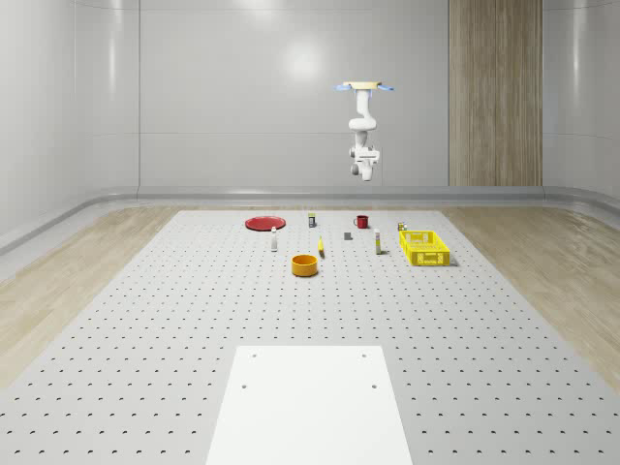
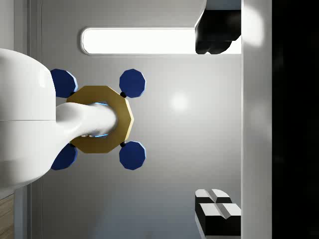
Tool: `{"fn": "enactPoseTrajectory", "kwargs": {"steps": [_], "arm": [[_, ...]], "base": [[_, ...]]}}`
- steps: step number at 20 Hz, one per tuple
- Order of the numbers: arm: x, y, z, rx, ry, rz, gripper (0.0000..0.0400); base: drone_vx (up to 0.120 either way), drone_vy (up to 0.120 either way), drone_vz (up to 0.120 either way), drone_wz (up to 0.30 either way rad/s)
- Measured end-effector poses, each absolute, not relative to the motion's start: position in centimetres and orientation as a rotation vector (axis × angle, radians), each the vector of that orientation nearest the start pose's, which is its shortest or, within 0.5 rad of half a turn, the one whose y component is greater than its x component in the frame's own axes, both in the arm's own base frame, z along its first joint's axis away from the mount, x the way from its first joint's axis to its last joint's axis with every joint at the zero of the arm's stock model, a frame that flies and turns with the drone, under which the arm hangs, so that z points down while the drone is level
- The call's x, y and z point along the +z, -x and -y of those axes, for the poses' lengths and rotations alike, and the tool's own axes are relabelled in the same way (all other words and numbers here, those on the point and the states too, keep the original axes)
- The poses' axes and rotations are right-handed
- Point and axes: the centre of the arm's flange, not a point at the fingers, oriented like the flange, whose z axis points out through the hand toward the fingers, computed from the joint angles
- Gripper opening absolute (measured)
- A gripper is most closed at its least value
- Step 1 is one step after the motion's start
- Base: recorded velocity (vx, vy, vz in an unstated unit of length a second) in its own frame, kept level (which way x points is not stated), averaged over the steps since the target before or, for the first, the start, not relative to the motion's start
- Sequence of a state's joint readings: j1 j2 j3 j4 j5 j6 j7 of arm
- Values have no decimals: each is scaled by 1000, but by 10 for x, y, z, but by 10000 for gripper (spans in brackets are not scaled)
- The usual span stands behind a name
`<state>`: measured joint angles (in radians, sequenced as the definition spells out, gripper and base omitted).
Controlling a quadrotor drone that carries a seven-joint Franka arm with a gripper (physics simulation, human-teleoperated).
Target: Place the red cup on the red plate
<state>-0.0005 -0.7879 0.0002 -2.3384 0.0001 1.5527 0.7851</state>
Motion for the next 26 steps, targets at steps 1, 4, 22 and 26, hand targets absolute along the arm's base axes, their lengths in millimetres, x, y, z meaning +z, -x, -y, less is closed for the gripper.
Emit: {"fn": "enactPoseTrajectory", "kwargs": {"steps": [1,4,22,26], "arm": [[606,-303,0,-4,2901,-1202,400],[627,-301,0,-8,2901,-1201,400],[689,-304,0,-28,2896,-1199,400],[691,-304,0,-33,2895,-1199,400]], "base": [[0,0,0,0],[0,0,0,0],[82,-38,0,0],[120,0,0,0]]}}
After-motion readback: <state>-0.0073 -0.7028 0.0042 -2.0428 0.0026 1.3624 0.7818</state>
